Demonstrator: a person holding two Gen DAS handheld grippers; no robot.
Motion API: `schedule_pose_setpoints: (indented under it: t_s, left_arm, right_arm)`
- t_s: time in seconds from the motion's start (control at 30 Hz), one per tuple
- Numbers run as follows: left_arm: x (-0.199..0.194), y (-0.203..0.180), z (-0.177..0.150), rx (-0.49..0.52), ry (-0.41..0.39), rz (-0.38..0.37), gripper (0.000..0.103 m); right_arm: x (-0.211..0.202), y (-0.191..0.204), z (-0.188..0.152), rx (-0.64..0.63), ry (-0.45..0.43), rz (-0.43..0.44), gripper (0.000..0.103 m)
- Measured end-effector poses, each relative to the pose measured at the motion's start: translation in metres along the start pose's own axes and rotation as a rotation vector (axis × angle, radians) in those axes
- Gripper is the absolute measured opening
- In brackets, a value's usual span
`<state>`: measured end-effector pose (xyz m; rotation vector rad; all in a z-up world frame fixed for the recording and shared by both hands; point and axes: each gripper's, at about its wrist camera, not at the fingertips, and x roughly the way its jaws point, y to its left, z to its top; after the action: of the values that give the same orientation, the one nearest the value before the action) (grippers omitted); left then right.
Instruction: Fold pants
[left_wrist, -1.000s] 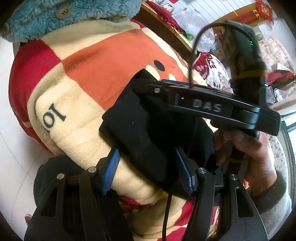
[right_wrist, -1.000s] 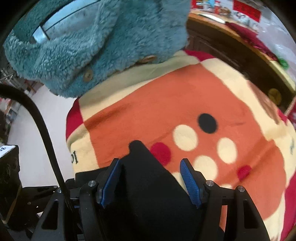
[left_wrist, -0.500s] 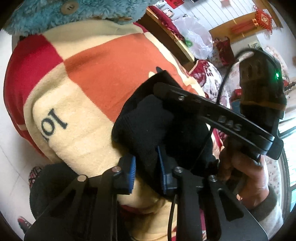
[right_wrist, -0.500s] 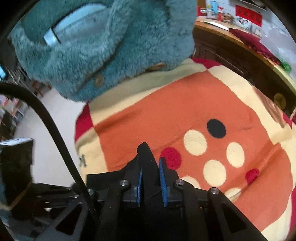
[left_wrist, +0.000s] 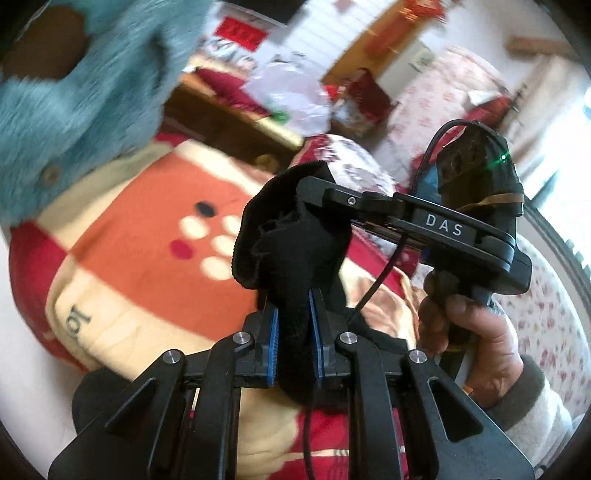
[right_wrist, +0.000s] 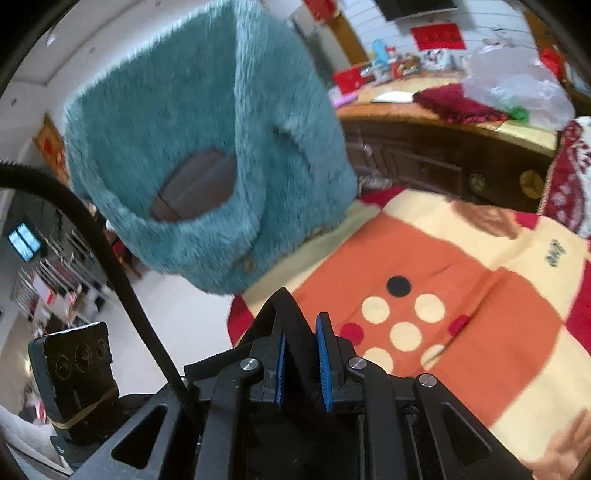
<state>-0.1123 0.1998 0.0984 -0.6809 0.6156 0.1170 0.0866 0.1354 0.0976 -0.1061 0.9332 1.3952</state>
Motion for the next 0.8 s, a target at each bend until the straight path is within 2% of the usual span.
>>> schedule_pose_setpoints:
  t_s: [0.17,0.27,0.43,0.53,0.67,0.73,0.8]
  left_arm:
    - [0.01,-0.059,-0.004,0.156,0.021,-0.051,0.014]
    - [0.026,-0.091,-0.013,0.235,0.06,-0.088,0.014]
    - [0.064,-0.138,-0.043,0.336,0.152,-0.113,0.013]
    - [0.101,-0.16,-0.067,0.397,0.216,-0.11,0.013]
    - [0.15,-0.178,-0.102,0.473,0.312,-0.066,0.013]
    - [0.161,-0.182,-0.114,0.501,0.348,-0.046,0.013]
    - [0.162,-0.187,-0.121,0.522,0.368,-0.044,0.018]
  right_arm:
    - [-0.069,-0.012,-0.017,0.053,-0.108,-0.014,0.014]
    - [-0.098,-0.028,-0.033,0.105,-0.154,-0.026,0.014]
    - [-0.155,-0.07,-0.083,0.221,-0.209,-0.093,0.014]
    - [-0.172,-0.1,-0.113,0.297,-0.211,-0.146,0.014]
    - [-0.183,-0.147,-0.161,0.426,-0.16,-0.232,0.014]
    - [-0.184,-0.162,-0.181,0.468,-0.13,-0.27,0.014]
    - [-0.189,-0.171,-0.199,0.505,-0.117,-0.299,0.014]
